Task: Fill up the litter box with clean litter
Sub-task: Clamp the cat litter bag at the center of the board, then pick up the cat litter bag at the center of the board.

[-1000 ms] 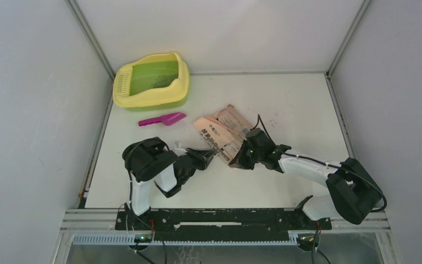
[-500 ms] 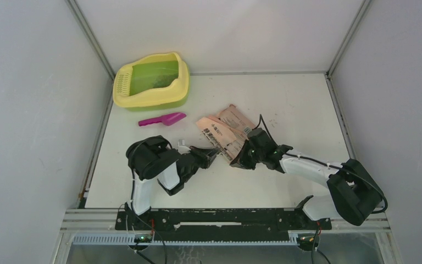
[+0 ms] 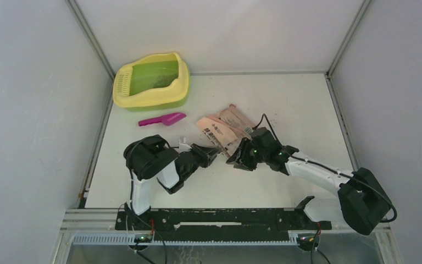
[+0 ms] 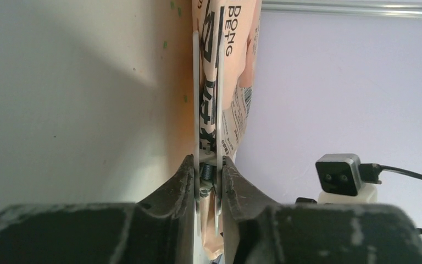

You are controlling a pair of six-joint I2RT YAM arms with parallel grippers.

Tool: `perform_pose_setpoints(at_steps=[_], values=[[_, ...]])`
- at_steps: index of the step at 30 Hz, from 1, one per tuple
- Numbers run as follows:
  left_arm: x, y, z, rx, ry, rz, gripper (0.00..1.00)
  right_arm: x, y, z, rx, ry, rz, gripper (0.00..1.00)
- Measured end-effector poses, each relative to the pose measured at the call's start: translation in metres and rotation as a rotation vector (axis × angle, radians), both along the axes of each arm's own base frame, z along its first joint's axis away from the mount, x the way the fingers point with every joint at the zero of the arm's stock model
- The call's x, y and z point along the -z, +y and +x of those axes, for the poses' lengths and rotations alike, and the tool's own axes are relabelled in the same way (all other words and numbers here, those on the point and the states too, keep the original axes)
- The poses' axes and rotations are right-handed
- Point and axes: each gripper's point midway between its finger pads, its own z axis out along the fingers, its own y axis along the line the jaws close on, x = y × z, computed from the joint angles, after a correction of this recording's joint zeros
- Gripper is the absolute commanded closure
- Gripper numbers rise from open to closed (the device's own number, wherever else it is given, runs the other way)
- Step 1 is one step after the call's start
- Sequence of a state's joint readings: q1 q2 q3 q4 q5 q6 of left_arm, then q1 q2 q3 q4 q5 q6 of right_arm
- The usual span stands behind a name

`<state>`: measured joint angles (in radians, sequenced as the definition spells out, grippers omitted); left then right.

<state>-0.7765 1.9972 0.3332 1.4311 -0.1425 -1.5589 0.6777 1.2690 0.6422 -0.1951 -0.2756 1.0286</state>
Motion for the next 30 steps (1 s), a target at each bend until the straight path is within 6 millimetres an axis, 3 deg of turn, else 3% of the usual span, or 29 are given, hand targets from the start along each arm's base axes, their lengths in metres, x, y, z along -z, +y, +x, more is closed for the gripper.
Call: perform_pose_setpoints(at_steps=[6, 14, 24, 30], values=[[-0.002, -0.003, 0.0, 0.023, -0.009, 0.0, 0.58, -0.009, -0.014, 0.0, 0.006, -0.031, -0.015, 0.48], [-0.002, -0.004, 0.0, 0.035, -0.009, -0.002, 0.57, -0.01, -0.038, 0.004, 0.034, -0.066, -0.081, 0.38], [-0.013, -0.004, 0.001, 0.045, -0.029, -0.016, 0.57, 0.013, -0.058, 0.009, 0.063, -0.065, -0.197, 0.26], [-0.013, -0.005, 0.0, 0.052, -0.03, -0.015, 0.58, 0.04, -0.067, 0.004, 0.125, 0.014, -0.208, 0.25]])
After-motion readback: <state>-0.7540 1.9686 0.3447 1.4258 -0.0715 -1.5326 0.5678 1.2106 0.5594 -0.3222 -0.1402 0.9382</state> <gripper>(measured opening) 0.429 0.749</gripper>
